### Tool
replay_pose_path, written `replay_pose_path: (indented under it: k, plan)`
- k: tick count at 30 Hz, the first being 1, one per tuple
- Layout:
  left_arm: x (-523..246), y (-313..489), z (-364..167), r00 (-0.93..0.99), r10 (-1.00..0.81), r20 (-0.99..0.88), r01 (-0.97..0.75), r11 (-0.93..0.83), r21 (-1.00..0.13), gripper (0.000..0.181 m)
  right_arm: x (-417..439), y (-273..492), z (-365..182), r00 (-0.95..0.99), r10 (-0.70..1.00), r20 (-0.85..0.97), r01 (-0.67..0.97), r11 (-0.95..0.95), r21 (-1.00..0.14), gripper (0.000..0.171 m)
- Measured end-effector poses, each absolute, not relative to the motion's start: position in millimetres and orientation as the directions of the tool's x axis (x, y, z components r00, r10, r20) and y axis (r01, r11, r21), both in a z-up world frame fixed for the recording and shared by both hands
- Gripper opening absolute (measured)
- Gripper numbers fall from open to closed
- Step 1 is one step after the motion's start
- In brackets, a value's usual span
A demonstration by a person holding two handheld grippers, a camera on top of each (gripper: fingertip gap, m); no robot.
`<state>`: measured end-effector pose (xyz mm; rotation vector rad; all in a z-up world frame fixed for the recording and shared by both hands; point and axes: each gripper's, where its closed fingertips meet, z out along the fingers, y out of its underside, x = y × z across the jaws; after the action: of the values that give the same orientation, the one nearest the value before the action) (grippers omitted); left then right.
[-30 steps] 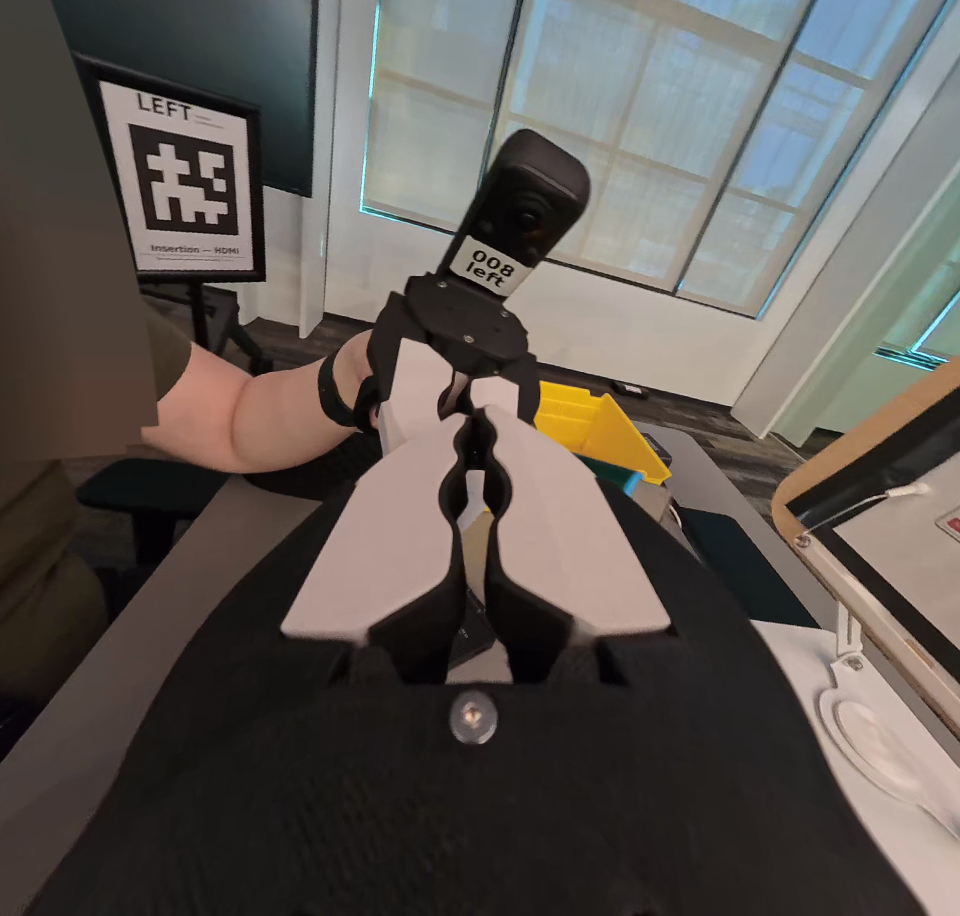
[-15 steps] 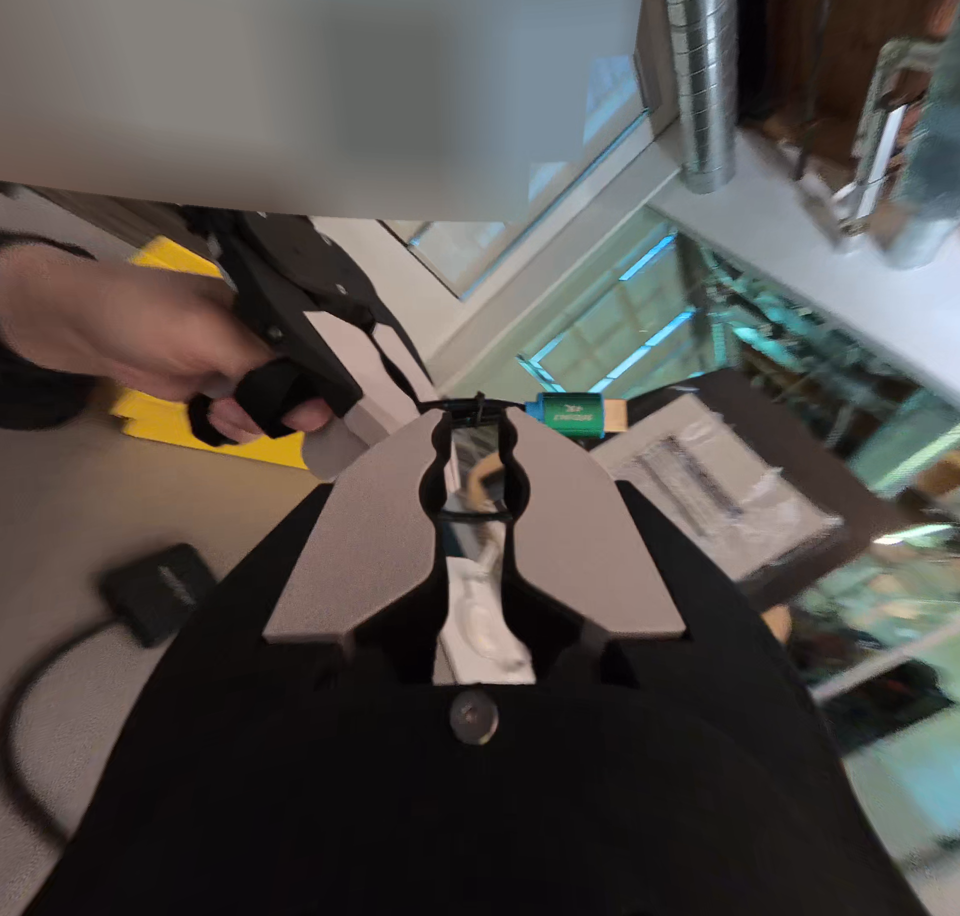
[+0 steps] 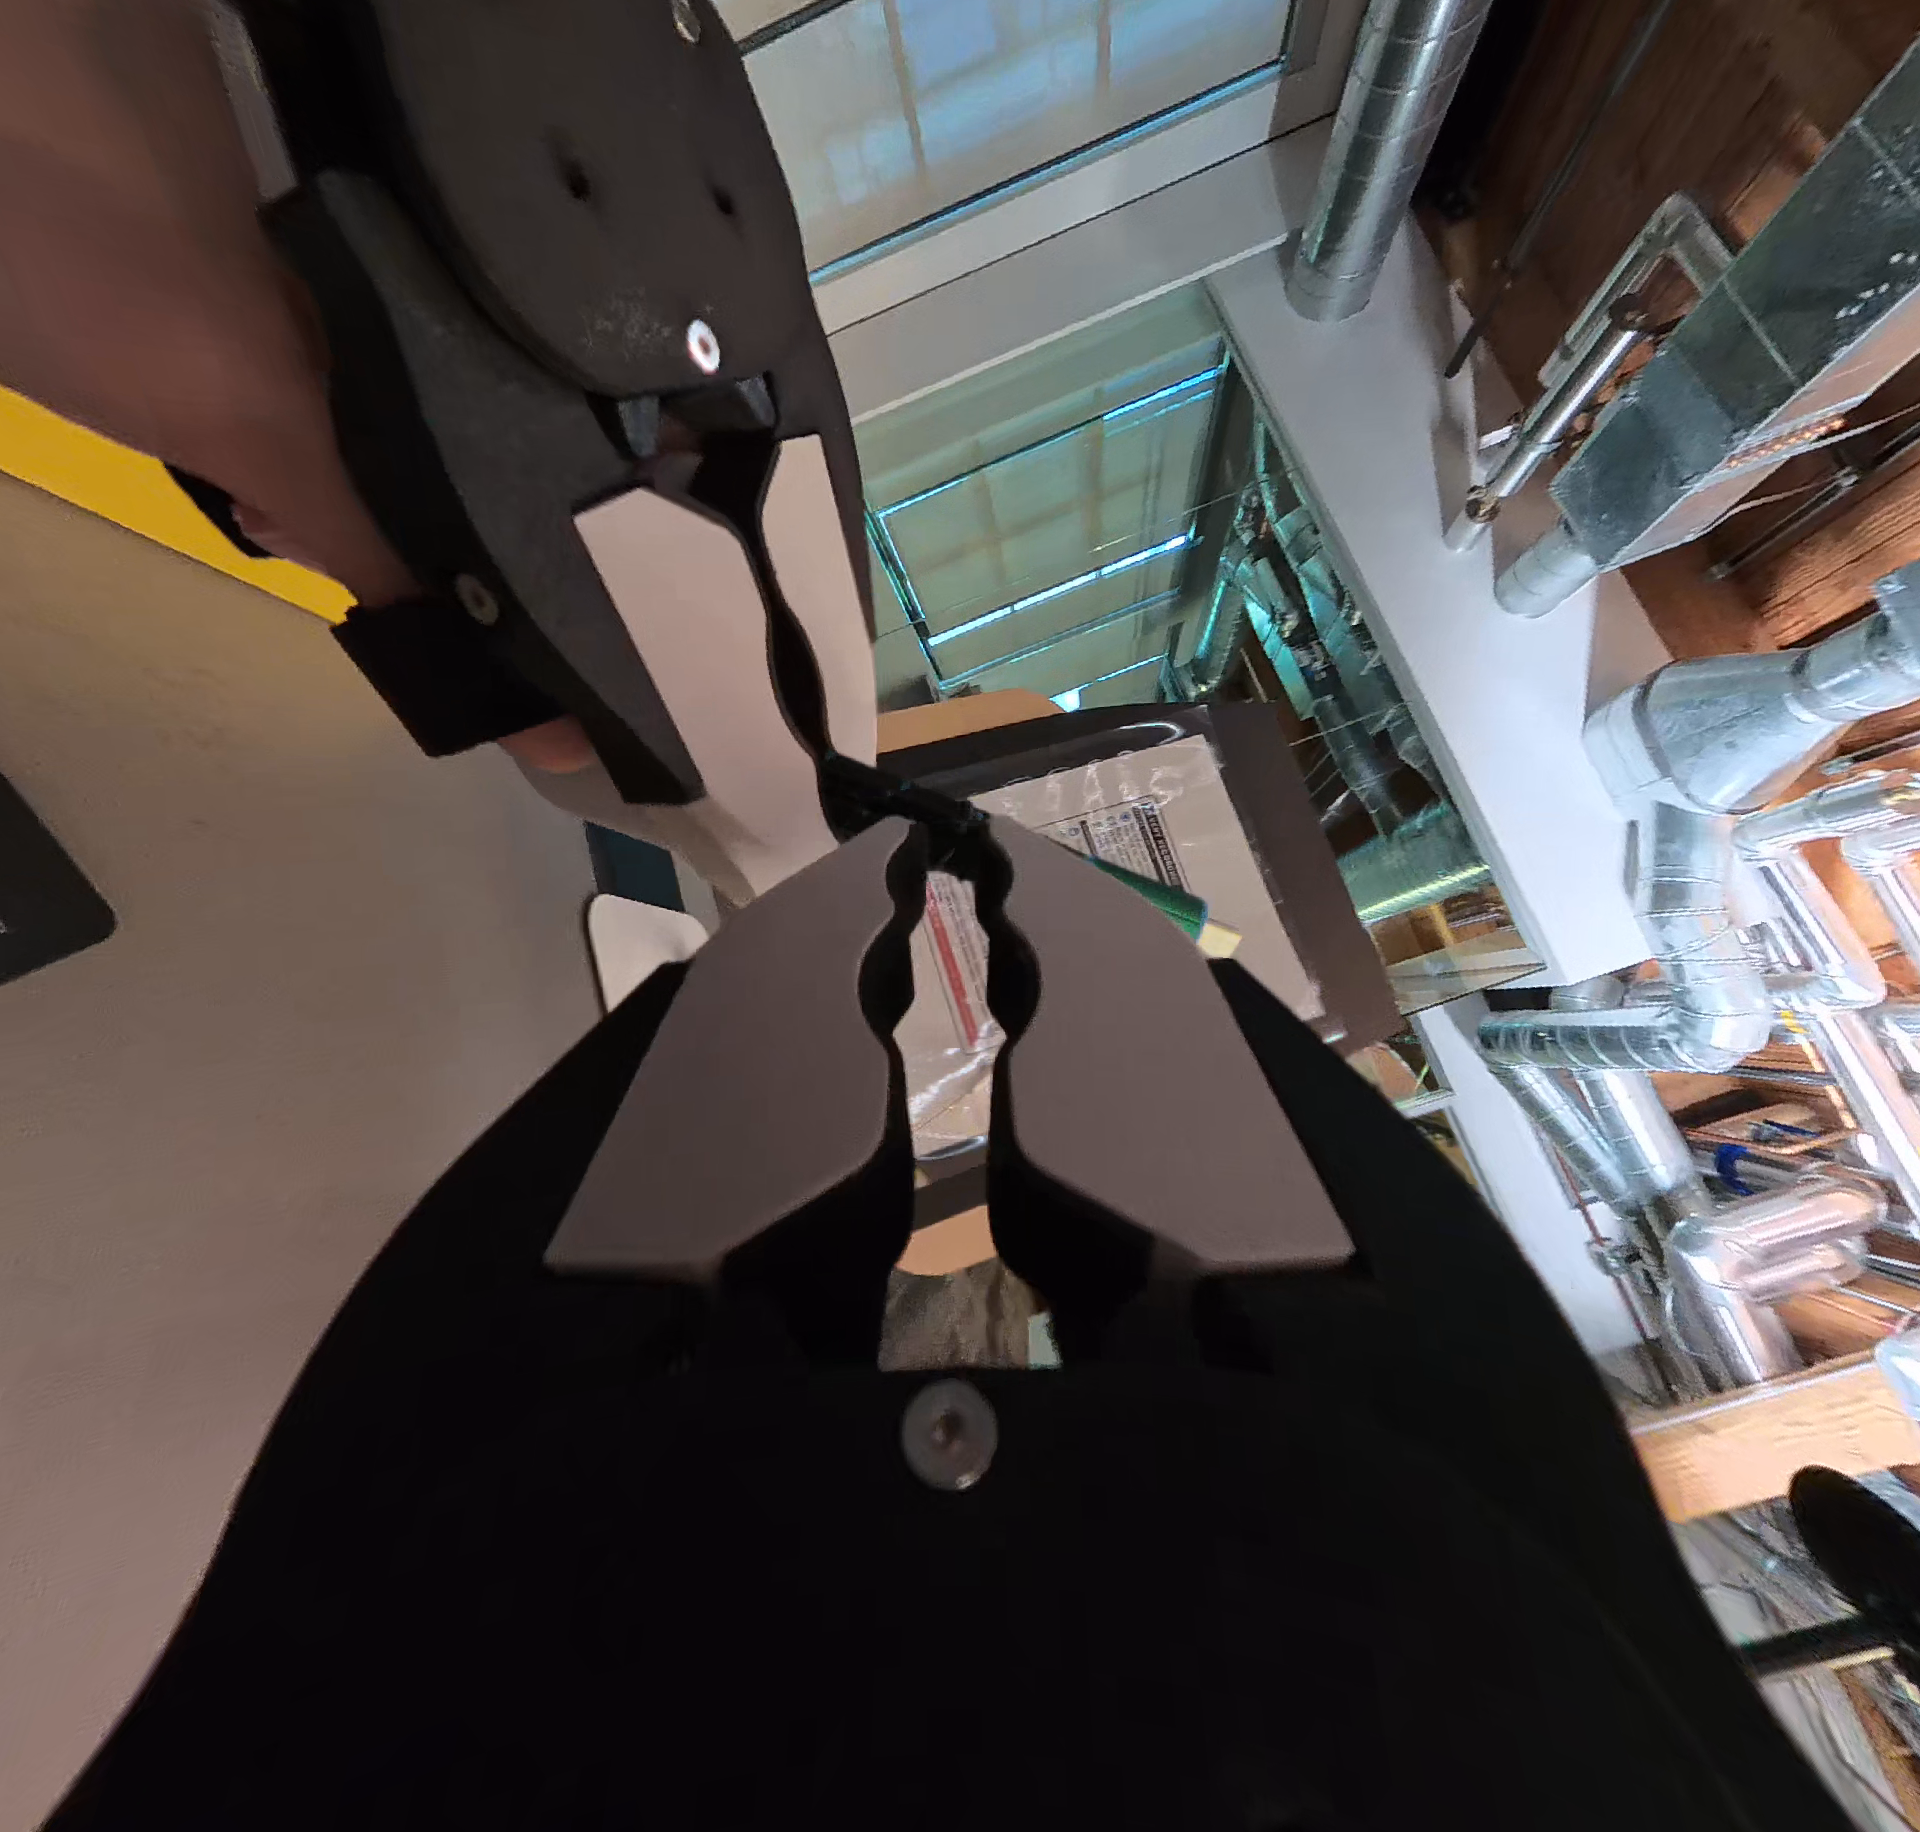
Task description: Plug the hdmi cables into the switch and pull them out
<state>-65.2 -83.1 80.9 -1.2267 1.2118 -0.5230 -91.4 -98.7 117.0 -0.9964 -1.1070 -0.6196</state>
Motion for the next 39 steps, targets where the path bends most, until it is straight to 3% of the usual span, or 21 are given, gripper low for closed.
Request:
replay_pose_path:
  k: [3, 6, 10, 12, 14, 16, 19, 21, 24, 26, 28, 30, 32, 33, 35, 37, 39]
  plan:
    - [-66, -79, 81, 0.366, -0.814, -0.451, -0.300, 0.356, -0.885, 0.003, -91, -96, 116, 0.398, 0.095, 0.912, 0.809, 0.433, -0.398, 0.004]
    - [-69, -75, 86, 0.401, -0.783, -0.475, -0.294, 0.381, -0.876, 0.003, -95, -94, 121, 0.570, 0.226, 0.790, 0.675, 0.418, -0.607, 0.004]
    - [-76, -73, 99, 0.459, -0.729, -0.507, -0.262, 0.434, -0.862, 0.005, -101, -95, 131, 0.761, 0.538, 0.362, 0.182, 0.358, -0.916, 0.004]
    - [-79, -72, 105, 0.495, -0.677, -0.544, -0.259, 0.483, -0.836, 0.003, -103, -97, 135, 0.708, 0.705, 0.051, -0.150, 0.219, -0.964, 0.004]
    - [-82, -70, 110, 0.527, -0.614, -0.588, -0.272, 0.534, -0.801, 0.003, -104, -97, 137, 0.512, 0.818, -0.264, -0.446, -0.009, -0.895, 0.003]
    - [-84, -68, 113, 0.552, -0.555, -0.622, -0.286, 0.575, -0.767, 0.003, -106, -98, 136, 0.175, 0.830, -0.529, -0.633, -0.317, -0.706, 0.002]
    - [-87, -65, 116, 0.568, -0.489, -0.662, -0.311, 0.617, -0.723, 0.003, -107, -98, 135, -0.417, 0.568, -0.710, -0.599, -0.759, -0.255, 0.000]
    - [-88, -63, 116, 0.571, -0.438, -0.694, -0.343, 0.641, -0.686, 0.003, -114, -100, 131, -0.580, 0.429, -0.692, -0.493, -0.862, -0.122, 0.000]
    - [-90, -58, 116, 0.570, -0.391, -0.722, -0.380, 0.654, -0.654, 0.003, -125, -108, 133, -0.607, 0.417, -0.677, -0.434, -0.887, -0.157, 0.000]
    - [-91, -58, 118, 0.573, -0.427, -0.700, -0.356, 0.640, -0.681, 0.003, -129, -110, 130, -0.417, 0.603, -0.680, -0.504, -0.776, -0.378, 0.000]
    - [-94, -57, 120, 0.574, -0.454, -0.682, -0.347, 0.619, -0.704, 0.003, -127, -108, 129, -0.132, 0.803, -0.581, -0.539, -0.550, -0.638, 0.000]
    - [-95, -57, 121, 0.570, -0.472, -0.673, -0.346, 0.605, -0.717, 0.003, -116, -104, 132, 0.243, 0.914, -0.325, -0.484, -0.176, -0.857, 0.000]
    - [-92, -58, 117, 0.549, -0.516, -0.658, -0.349, 0.574, -0.741, 0.003, -104, -104, 136, 0.576, 0.815, 0.058, -0.245, 0.240, -0.940, 0.001]
    - [-90, -59, 114, 0.534, -0.549, -0.642, -0.344, 0.553, -0.759, 0.003, -97, -104, 139, 0.693, 0.678, 0.244, -0.084, 0.413, -0.907, 0.008]
    - [-85, -62, 106, 0.493, -0.618, -0.613, -0.350, 0.504, -0.790, 0.003, -92, -108, 142, 0.740, 0.395, 0.544, 0.238, 0.603, -0.761, 0.018]
    - [-81, -65, 100, 0.460, -0.662, -0.591, -0.359, 0.470, -0.806, 0.003, -94, -109, 139, 0.678, 0.232, 0.698, 0.438, 0.635, -0.636, 0.019]
    - [-79, -68, 96, 0.441, -0.678, -0.588, -0.376, 0.456, -0.807, 0.003, -94, -107, 136, 0.633, 0.164, 0.757, 0.533, 0.617, -0.580, 0.020]
